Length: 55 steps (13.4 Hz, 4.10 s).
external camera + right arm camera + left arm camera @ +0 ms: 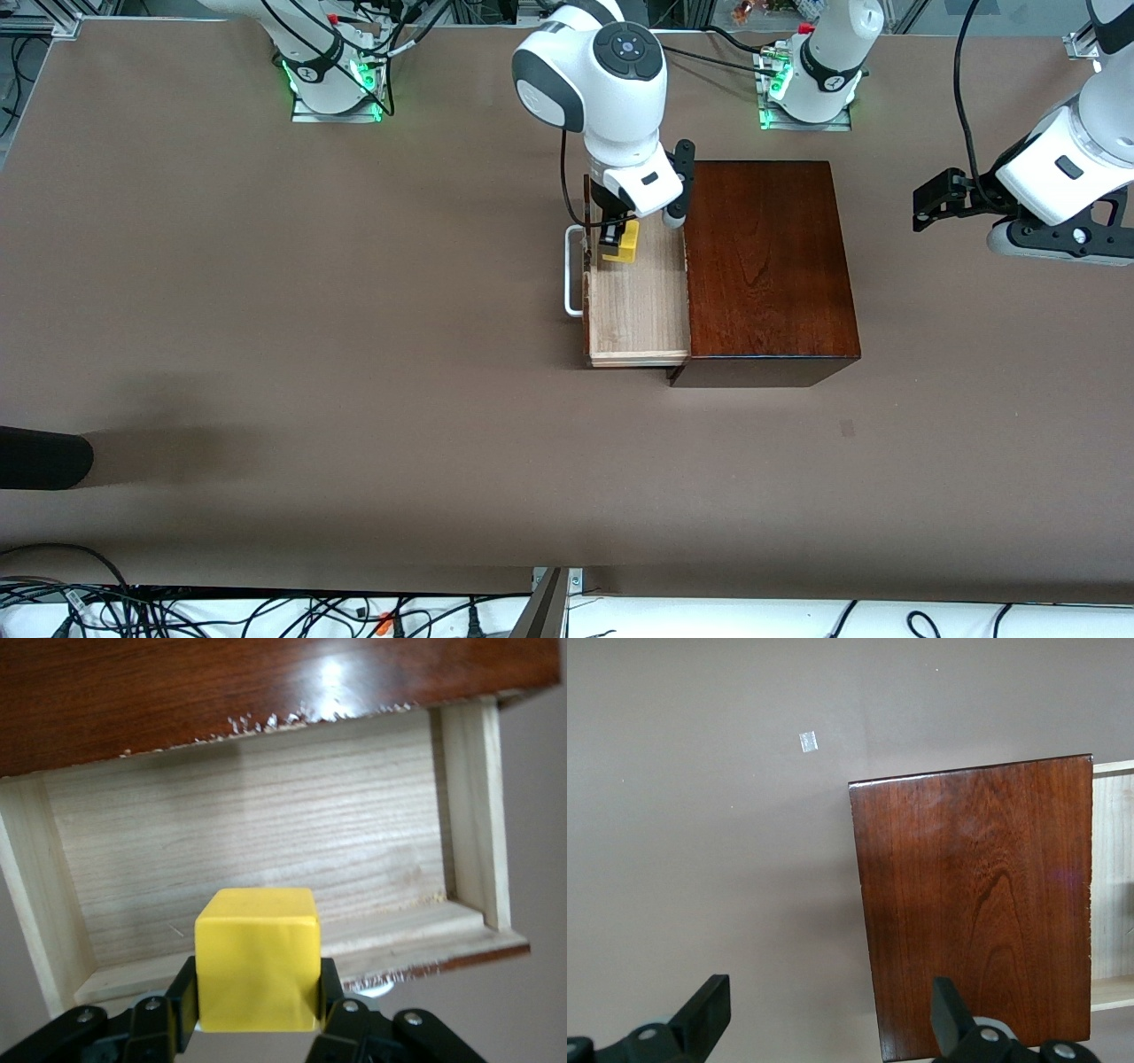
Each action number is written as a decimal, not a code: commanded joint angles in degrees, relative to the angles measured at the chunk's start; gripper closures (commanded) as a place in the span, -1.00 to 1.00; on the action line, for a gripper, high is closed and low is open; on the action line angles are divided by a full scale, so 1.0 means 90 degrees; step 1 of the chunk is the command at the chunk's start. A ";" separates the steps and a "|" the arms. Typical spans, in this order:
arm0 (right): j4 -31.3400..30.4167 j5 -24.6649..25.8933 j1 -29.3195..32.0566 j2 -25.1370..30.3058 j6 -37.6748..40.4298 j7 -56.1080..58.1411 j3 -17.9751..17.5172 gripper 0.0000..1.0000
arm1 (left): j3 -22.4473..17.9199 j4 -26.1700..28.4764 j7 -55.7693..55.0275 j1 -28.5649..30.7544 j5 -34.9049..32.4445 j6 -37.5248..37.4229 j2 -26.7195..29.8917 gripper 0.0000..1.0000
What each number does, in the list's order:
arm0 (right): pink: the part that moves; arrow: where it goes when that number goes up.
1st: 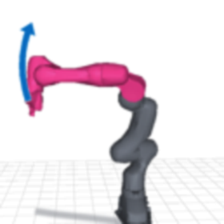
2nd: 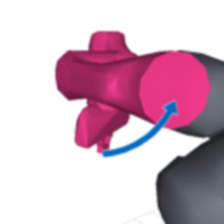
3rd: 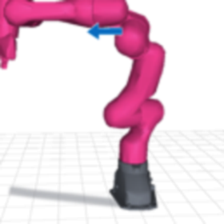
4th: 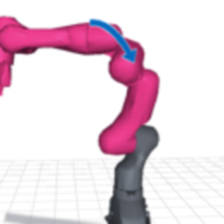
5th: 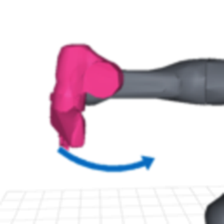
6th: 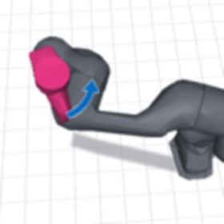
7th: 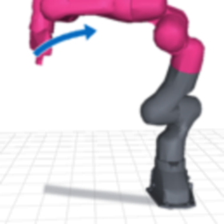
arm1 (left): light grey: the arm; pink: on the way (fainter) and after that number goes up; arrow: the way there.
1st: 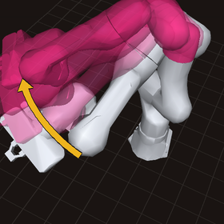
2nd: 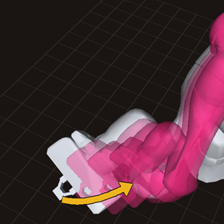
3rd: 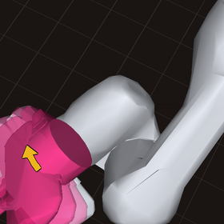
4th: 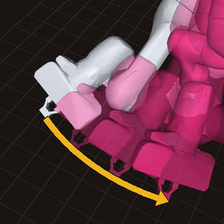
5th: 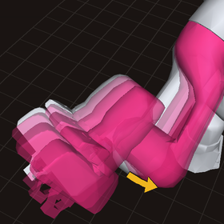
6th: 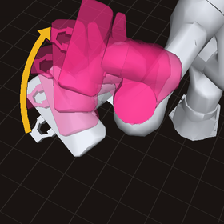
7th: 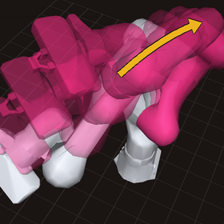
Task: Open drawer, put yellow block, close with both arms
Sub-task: 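Lift the yellow cube and carry it over the open drawer, then lower the cube into the drawer and open the right gripper, then raise the right gripper away from the drawer toward its rest pose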
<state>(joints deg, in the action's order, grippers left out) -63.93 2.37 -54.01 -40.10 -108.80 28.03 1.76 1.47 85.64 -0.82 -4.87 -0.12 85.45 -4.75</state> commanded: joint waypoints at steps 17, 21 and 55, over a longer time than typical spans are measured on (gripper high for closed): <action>-0.0699 0.0391 -0.0093 -0.0359 -0.0860 0.0772 0.0058 -0.08 | 0.0042 -0.0072 0.0013 0.0014 -0.0064 -0.0012 0.0010 -1.00; -0.0992 0.0401 -0.0093 -0.0349 -0.1134 0.0762 0.0068 -0.10 | 0.0042 -0.0072 0.0013 0.0004 -0.0064 -0.0012 0.0010 -1.00; -0.1265 -0.1533 0.2161 0.3859 0.2733 -0.0195 0.2706 -1.00 | 0.3645 -0.1019 0.1132 -0.1146 0.0230 0.1226 -0.1609 -1.00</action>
<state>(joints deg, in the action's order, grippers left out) -70.88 -10.87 -37.36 -9.56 -84.31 28.66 28.58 33.98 79.97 3.20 -12.55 2.84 94.89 -15.21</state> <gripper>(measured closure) 0.000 0.000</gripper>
